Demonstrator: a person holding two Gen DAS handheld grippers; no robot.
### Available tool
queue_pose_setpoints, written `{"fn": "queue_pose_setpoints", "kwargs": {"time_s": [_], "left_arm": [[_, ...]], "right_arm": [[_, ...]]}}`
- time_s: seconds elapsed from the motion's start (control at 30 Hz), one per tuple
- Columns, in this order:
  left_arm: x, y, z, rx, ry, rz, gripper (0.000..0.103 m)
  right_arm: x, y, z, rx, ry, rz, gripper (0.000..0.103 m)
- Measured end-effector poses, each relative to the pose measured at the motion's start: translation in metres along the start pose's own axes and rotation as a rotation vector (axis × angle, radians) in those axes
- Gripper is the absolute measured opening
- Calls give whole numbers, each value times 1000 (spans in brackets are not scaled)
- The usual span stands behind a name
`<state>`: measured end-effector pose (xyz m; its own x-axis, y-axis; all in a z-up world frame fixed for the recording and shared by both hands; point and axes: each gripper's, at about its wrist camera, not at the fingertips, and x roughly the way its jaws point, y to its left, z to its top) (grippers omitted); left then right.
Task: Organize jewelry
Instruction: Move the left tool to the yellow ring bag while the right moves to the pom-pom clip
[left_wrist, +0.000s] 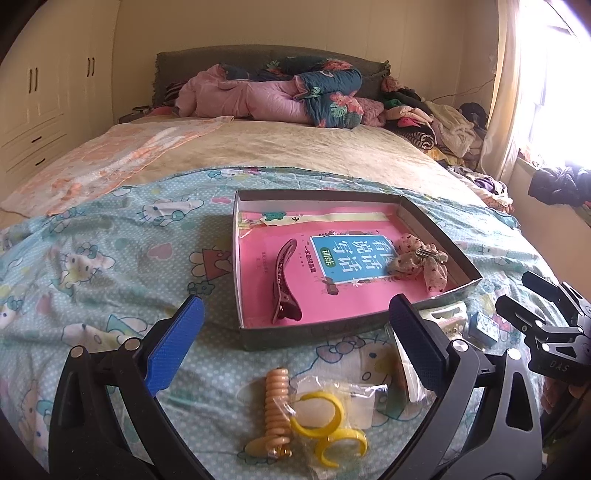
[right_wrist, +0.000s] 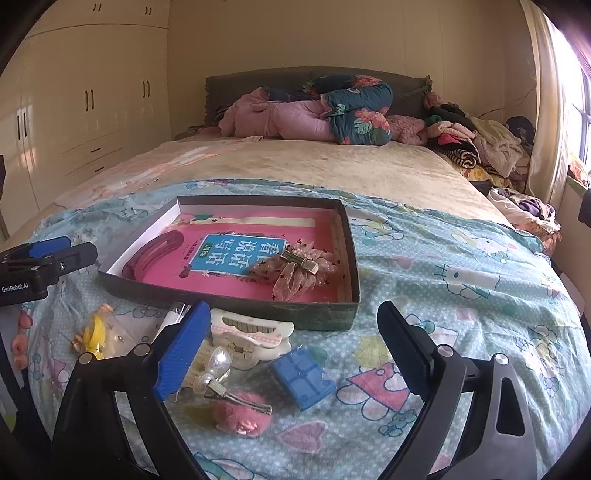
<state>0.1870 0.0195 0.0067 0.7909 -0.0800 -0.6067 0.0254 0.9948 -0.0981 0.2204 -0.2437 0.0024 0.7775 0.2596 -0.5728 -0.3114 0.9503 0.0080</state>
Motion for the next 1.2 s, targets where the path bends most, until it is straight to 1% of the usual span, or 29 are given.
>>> {"fn": "queue_pose_setpoints", "kwargs": {"time_s": [0.17, 0.33, 0.53, 0.83, 1.13, 1.17, 1.2], "left_arm": [[-12, -2, -10, 9, -3, -6, 92], [-20, -3, -22, 20, 11, -15, 92], [-26, -3, -40, 33, 44, -26, 92], [-33, -3, -68, 44, 115, -56, 91], [-33, -6, -79, 38, 157, -77, 91], [-33, -7, -79, 37, 160, -84, 90], [-32, -9, -80, 37, 169, -99, 87]], "right_arm": [[-12, 6, -11, -6, -2, 8, 89], [-21, 12, -23, -15, 11, 21, 89], [-28, 18, -36, -25, 36, 41, 89], [-32, 28, -57, -38, 73, 72, 89], [-32, 31, -67, -59, 82, 89, 89], [-32, 31, -68, -60, 83, 90, 89], [-32, 31, -68, -61, 83, 92, 89]]}}
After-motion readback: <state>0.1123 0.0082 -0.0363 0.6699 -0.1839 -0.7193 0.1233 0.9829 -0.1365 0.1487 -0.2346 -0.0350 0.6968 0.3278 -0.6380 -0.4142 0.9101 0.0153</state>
